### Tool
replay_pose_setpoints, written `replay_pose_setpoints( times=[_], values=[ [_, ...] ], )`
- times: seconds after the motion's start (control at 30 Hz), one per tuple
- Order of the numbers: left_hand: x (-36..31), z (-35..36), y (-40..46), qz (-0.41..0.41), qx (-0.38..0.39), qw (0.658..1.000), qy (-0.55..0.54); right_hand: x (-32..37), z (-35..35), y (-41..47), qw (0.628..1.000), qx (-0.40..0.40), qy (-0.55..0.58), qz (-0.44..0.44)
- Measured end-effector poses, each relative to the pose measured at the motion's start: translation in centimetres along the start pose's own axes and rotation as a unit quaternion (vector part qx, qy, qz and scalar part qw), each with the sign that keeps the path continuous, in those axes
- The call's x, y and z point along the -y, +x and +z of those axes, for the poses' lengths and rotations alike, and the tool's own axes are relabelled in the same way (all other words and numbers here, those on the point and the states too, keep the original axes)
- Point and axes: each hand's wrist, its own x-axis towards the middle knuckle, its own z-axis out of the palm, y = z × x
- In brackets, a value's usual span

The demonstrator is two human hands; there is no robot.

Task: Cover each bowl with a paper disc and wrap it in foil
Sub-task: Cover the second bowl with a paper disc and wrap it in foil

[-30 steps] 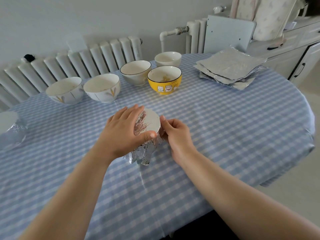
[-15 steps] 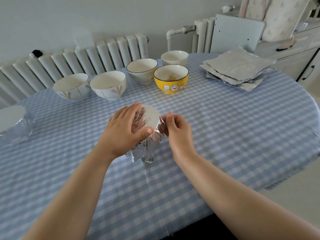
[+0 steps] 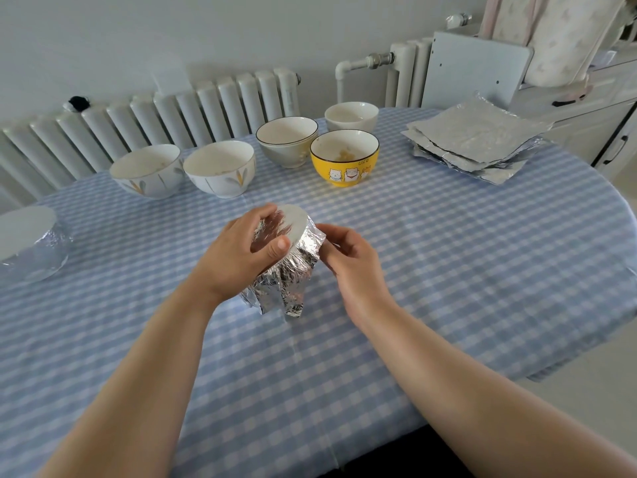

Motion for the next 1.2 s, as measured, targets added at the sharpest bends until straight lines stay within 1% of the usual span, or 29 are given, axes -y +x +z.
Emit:
replay_pose_setpoints(
  times=[0.1,0.27,0.37,0.47,0.5,0.57,0.63,0.67,0.7,0.8,0.87,1.03,1.2],
  values=[
    [-0.3,0.2,-0.1,0.006,-0.005,0.999,0.034,0.1,0.0,0.1,0.998,-0.040,-0.043,-0.009],
    [-0.6,0.3,0.0,0.005,-0.004,0.999,0.041,0.1,0.0,-0.4,0.987,-0.085,-0.121,-0.062],
    [-0.9,0.5,0.0,0.009,0.000,0.997,0.072,0.0,-0.2,-0.6,0.983,-0.100,-0.141,-0.057],
    [-1.2,0.7,0.0,0.011,0.003,0.995,0.098,-0.1,-0.4,-0.6,0.986,-0.092,-0.133,-0.033],
    [-1.2,0.8,0.0,0.012,0.006,0.994,0.107,-0.1,-0.4,-0.6,0.990,-0.088,-0.112,-0.023],
    [-1.5,0.9,0.0,0.016,0.008,0.992,0.124,0.1,-0.4,-0.7,0.996,-0.084,-0.015,0.008],
    [-1.7,1.0,-0.1,0.019,0.007,0.990,0.139,0.5,-0.2,-0.8,0.991,-0.085,0.095,0.042],
    [-1.8,1.1,-0.1,0.021,0.006,0.989,0.145,0.5,-0.3,-0.8,0.989,-0.088,0.112,0.049],
    [-2.0,1.1,-0.2,0.024,0.006,0.988,0.151,0.3,-0.3,-0.7,0.989,-0.089,0.104,0.053],
    [-2.4,1.4,-0.1,0.032,0.006,0.984,0.175,0.2,-0.3,-0.7,0.996,-0.072,0.030,0.035],
    [-2.5,1.6,0.0,0.033,0.007,0.981,0.189,0.0,-0.4,-0.6,0.996,-0.081,0.001,0.034],
    [-2.6,1.7,0.0,0.031,0.006,0.982,0.188,-0.3,-0.5,-0.3,0.993,-0.110,-0.017,0.039],
    [-2.8,1.7,0.0,0.031,0.008,0.980,0.194,-0.3,-0.5,0.1,0.992,-0.122,-0.014,0.041]
  ],
)
